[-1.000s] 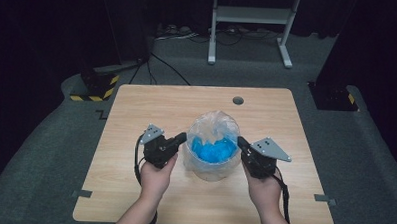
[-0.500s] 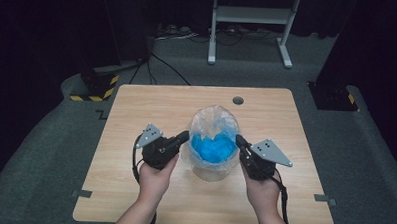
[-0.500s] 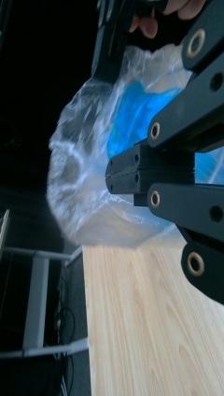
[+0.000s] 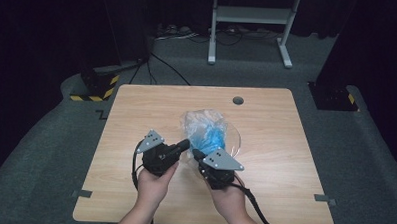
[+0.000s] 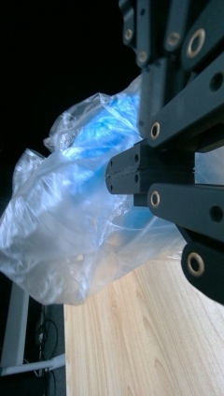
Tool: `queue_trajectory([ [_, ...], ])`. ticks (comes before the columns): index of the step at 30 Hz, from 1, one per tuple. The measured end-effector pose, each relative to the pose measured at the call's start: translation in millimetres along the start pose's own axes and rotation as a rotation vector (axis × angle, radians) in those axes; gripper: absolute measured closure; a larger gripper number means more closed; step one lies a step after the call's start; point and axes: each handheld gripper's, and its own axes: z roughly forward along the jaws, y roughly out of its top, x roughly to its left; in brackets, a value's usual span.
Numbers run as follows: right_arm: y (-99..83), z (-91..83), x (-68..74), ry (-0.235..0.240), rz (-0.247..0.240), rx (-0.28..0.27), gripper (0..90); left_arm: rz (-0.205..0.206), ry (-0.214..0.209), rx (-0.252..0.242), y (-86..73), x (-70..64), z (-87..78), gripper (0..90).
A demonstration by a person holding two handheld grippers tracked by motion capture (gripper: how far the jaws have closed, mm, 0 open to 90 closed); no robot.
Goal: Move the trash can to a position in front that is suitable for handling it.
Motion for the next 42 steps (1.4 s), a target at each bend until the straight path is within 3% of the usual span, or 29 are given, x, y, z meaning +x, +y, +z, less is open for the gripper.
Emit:
queue_trajectory([
  [3,-0.5,2.9,3.5,0.007,-0.01,0.005,90.0,-0.001,-0.008,0.004,-1.1,-0.2,-0.9,89.7],
  [7,-0.9,4.7,4.0,0.005,-0.011,0.006,90.0,-0.032,-0.004,-0.02,-0.4,3.1,-9.4,82.1],
  [10,-1.5,5.2,3.1,0.004,-0.011,0.005,90.0,-0.1,0.02,-0.088,-0.2,7.1,-18.0,63.0],
  [12,-1.9,5.6,3.1,0.004,-0.012,0.003,90.0,-0.104,0.03,-0.106,-0.6,7.3,-17.4,50.4],
  [16,-2.3,5.5,3.6,0.003,-0.013,0.001,90.0,-0.143,0.008,-0.039,-6.0,12.1,-1.0,34.9],
  [19,-3.1,5.0,5.2,0.004,-0.017,0.002,90.0,-0.204,-0.025,-0.017,-11.7,19.5,7.4,38.3],
  [21,-3.7,4.9,6.8,0.006,-0.023,0.003,89.8,-0.217,-0.052,-0.009,-12.1,21.7,8.9,47.3],
  [25,-4.1,4.1,7.8,0.006,-0.027,0.002,88.0,-0.184,-0.03,0.003,-7.8,19.1,7.8,62.1],
  [27,-3.8,2.5,8.0,0.012,-0.026,-0.002,85.5,-0.176,-0.02,0.004,-6.3,17.6,7.2,64.9],
  [35,5.8,-15.5,6.2,-0.008,-0.029,-0.048,75.0,-0.065,0.029,0.026,-2.3,7.2,8.9,83.0],
  [37,10.6,-25.4,-0.2,-0.027,-0.02,-0.065,71.8,-0.042,0.028,0.03,-0.8,6.6,10.4,86.0],
  [42,15.6,-47.0,-23.6,-0.087,0.001,-0.07,65.5,-0.027,0.027,0.026,2.0,6.3,12.8,87.9],
])
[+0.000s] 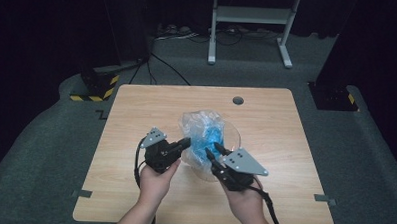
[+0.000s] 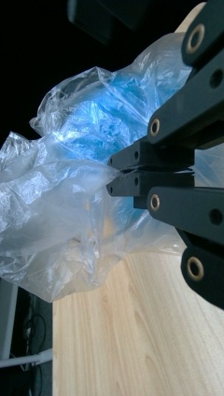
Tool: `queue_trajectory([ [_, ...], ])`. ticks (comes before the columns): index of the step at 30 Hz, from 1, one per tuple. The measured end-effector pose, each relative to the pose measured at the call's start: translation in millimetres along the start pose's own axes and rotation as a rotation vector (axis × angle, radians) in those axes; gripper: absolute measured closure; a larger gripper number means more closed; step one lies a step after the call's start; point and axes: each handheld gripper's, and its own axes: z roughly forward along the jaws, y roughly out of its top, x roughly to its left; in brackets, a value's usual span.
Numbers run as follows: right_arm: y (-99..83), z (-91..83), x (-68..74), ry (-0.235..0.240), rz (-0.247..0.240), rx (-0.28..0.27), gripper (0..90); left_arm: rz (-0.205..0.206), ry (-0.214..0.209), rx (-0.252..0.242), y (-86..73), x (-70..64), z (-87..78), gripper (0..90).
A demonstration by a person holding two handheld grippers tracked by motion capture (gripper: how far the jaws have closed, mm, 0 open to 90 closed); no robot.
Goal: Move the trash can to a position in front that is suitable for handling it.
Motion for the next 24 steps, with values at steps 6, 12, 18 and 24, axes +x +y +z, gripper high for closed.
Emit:
queue_trajectory([
  [6,-29.0,-30.3,-45.5,-0.129,0.017,0.072,55.4,0.036,-0.001,-0.028,4.6,-0.4,-0.4,88.5],
  [12,-78.2,-35.5,-79.6,-0.206,0.107,0.135,45.7,0.056,-0.005,-0.05,8.8,-2.5,-3.0,88.8],
  [18,-104.1,-16.7,-92.1,-0.211,0.152,0.247,41.8,0.057,-0.016,-0.037,15.1,-3.6,-7.3,88.9],
  [24,-110.9,-13.5,-91.3,-0.206,0.153,0.276,41.6,0.097,-0.03,-0.094,31.8,-10.2,-29.3,89.0],
])
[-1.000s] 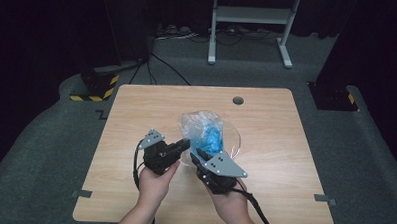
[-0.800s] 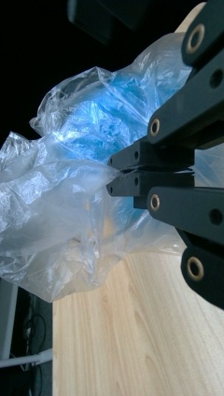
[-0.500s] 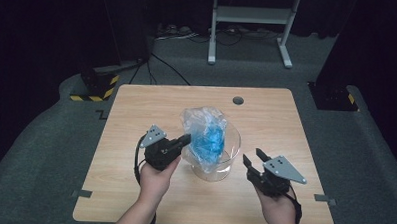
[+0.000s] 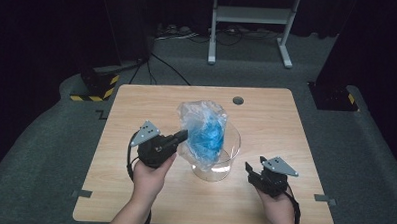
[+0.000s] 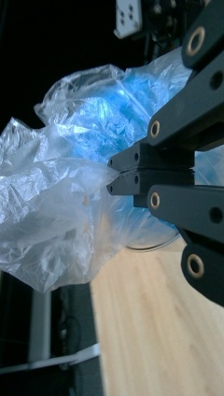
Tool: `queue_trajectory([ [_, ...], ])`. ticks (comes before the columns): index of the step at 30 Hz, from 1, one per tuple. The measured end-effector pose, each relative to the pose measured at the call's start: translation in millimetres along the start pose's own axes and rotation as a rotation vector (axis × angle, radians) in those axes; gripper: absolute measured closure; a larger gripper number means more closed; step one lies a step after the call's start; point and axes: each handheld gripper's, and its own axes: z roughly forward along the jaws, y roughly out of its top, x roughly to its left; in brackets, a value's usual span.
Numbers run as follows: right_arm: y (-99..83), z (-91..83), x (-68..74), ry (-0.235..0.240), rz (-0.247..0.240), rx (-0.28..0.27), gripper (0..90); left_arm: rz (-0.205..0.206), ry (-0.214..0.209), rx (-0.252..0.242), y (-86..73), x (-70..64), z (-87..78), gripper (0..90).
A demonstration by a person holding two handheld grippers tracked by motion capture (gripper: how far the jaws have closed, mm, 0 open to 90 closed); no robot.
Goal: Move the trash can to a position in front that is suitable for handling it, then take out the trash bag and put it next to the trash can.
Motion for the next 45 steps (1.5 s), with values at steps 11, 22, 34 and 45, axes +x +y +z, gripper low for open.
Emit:
queue_trajectory([
  [11,-5.4,7.5,-0.2,0.015,0.027,0.04,37.8,-0.015,-0.045,-0.089,21.2,-2.2,-28.4,89.1],
  [22,-7.8,13.2,-1.0,0.035,0.037,0.07,34.2,-0.018,-0.045,-0.163,33.3,0.7,-54.0,89.2],
  [34,-9.7,27.2,-0.5,0.044,0.045,0.115,32.3,-0.042,0.004,-0.167,33.2,25.2,-70.7,89.2],
  [45,-9.5,23.4,-4.3,0.061,0.054,0.098,31.3,-0.051,0.068,-0.137,28.5,40.1,-71.4,89.1],
])
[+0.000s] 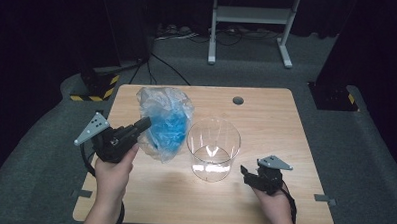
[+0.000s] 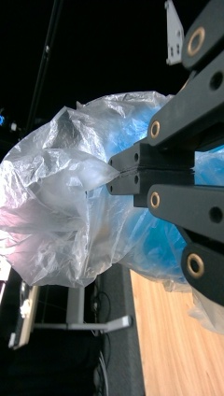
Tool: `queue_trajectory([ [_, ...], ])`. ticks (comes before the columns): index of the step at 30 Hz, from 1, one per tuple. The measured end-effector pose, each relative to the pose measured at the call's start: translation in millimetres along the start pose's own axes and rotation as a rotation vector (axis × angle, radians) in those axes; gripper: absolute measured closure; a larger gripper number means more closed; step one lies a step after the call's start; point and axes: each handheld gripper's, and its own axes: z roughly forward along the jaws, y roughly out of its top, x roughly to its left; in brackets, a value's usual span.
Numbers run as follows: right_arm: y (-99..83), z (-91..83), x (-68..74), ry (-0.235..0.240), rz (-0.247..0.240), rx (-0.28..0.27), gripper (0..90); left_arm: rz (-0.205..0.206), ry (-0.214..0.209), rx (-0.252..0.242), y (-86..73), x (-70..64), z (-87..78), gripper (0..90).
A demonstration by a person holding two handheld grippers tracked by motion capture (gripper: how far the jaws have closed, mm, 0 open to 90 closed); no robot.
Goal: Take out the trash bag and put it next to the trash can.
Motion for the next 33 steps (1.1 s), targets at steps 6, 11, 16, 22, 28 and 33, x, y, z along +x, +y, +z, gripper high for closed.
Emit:
queue_trajectory([
  [6,-0.2,3.4,-6.5,-0.023,0.036,0.017,31.1,-0.018,0.04,0.078,-16.8,24.6,11.8,89.1],
  [11,0.4,8.4,-1.4,-0.004,0.022,0.034,29.2,-0.042,0.113,0.128,-35.0,44.2,15.5,89.1],
  [16,-2.8,3.3,2.3,0.01,0.007,0.04,27.9,-0.069,0.153,0.164,-49.3,60.4,24.5,89.1],
  [22,-5.5,-5.7,-2.5,0.007,0.017,0.029,27.5,-0.062,0.152,0.204,-62.8,63.1,49.5,89.1],
  [28,-12.8,-13.6,-3.7,-0.022,0.036,0.035,27.5,-0.013,0.161,0.214,-72.6,63.9,78.4,89.0],
  [33,-17.9,-20.9,-5.0,-0.031,0.042,0.03,27.5,0.013,0.146,0.271,-84.2,56.6,98.9,89.0],
])
